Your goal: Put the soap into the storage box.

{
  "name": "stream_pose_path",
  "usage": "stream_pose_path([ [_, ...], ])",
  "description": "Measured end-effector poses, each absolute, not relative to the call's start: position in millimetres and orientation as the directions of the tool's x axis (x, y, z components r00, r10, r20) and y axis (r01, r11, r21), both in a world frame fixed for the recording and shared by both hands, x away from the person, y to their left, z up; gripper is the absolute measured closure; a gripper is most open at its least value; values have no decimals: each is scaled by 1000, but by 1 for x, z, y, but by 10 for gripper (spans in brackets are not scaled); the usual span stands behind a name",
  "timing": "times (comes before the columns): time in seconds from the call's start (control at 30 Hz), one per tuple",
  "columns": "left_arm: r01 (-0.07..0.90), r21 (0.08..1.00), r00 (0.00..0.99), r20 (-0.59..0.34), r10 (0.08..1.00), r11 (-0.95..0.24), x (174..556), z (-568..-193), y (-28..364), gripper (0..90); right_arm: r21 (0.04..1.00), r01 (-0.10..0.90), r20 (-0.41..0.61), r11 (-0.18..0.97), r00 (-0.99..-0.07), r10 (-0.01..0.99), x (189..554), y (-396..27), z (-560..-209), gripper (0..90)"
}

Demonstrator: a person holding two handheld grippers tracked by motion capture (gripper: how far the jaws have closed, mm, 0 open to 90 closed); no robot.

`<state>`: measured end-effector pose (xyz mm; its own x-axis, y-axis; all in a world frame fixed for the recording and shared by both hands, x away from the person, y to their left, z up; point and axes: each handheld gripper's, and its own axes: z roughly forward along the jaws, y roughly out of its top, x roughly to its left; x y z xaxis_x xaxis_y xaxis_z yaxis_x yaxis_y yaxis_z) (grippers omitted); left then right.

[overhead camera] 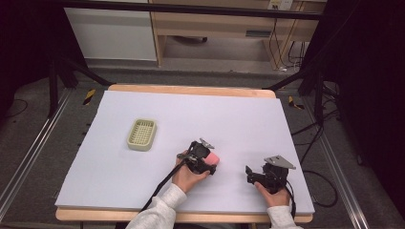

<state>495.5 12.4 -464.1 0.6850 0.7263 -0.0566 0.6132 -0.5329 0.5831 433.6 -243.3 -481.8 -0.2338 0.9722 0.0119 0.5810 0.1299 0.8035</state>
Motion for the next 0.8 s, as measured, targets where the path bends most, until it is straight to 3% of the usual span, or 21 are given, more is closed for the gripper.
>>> stream_pose_path([
  [0.8,600,607,688,-59,723,-521,494,-453,29,370,805,580,17,124,-230,973,433,-244,-481,58],
])
